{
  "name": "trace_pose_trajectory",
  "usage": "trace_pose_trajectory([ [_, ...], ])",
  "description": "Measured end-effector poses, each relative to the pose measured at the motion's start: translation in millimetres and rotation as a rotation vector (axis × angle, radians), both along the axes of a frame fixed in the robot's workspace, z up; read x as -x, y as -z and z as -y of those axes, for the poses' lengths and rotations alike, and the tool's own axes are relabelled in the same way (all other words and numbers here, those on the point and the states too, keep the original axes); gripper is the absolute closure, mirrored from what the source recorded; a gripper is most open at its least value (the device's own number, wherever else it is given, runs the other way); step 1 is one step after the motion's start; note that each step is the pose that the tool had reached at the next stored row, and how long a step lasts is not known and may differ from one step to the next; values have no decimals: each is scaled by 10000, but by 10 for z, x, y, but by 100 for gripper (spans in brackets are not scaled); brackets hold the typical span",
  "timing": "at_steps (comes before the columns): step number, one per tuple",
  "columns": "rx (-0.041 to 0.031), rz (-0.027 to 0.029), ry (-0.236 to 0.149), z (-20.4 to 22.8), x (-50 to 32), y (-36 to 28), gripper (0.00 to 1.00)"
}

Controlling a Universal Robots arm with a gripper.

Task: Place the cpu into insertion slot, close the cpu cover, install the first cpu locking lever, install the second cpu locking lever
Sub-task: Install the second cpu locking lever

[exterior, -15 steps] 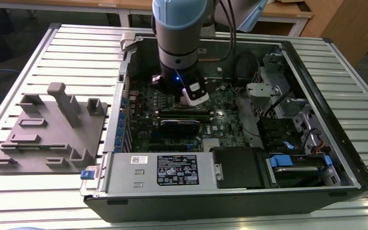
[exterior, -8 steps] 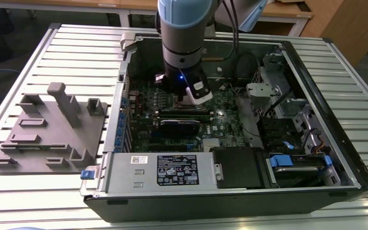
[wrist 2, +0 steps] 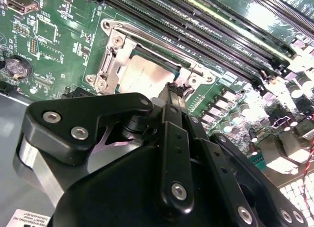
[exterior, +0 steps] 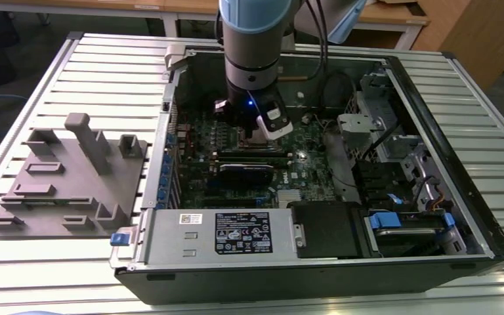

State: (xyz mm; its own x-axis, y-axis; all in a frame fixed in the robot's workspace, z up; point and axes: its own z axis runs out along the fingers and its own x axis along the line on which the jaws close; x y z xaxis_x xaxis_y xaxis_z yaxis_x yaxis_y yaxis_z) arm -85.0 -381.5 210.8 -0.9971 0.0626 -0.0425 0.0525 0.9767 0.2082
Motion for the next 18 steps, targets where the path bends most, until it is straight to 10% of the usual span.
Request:
trace_pose_trajectory([
  [6,417,0,0,-48,-2,0,90],
  [18,896,0,0,-188,-66,0,90],
])
